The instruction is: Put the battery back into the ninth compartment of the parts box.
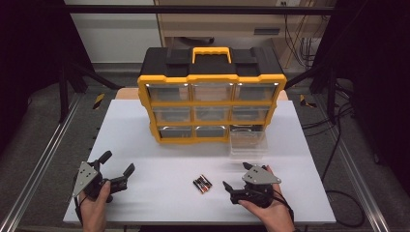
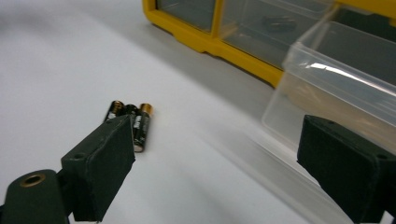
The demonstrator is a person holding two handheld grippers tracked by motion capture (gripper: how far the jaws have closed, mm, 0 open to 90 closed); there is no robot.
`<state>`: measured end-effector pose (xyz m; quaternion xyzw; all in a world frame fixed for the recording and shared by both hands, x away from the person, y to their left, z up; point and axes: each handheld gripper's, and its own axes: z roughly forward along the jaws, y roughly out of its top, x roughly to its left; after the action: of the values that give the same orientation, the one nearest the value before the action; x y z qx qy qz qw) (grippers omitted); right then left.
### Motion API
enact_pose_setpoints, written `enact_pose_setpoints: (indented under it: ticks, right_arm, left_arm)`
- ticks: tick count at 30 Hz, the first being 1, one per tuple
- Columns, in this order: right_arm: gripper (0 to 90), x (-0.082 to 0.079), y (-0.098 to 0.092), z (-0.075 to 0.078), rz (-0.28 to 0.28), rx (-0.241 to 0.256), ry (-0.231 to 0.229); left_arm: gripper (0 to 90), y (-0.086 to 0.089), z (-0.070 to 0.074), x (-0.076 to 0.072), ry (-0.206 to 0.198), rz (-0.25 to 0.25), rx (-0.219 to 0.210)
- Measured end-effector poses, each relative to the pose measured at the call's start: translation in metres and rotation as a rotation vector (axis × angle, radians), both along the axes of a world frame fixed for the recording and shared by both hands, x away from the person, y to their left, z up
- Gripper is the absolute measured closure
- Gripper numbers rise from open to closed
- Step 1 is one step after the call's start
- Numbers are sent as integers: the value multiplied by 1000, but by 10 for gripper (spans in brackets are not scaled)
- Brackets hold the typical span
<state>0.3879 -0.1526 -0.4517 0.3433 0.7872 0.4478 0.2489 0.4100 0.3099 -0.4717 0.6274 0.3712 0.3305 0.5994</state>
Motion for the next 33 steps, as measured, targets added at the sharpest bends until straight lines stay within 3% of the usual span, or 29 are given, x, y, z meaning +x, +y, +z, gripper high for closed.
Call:
enact_pose_setpoints:
  ticks: [6, 13, 19, 28, 33]
  right_arm:
    - [122, 7, 21, -2, 48, -19, 74]
    - [136, 17, 42, -5, 64, -48, 133]
    - [142, 21, 59, -4, 79, -87, 134]
    - [191, 29, 65, -3, 87, -57, 193]
    - [307, 33, 64, -4, 79, -64, 219]
  left_arm:
    - [13, 0, 0, 1, -1, 3, 12]
    - [13, -1, -1, 1, -1, -3, 14]
    - [13, -1, -1, 2, 3, -2, 13]
    - [14, -1, -1, 2, 5, -5, 17]
    - [14, -1, -1, 3, 5, -3, 19]
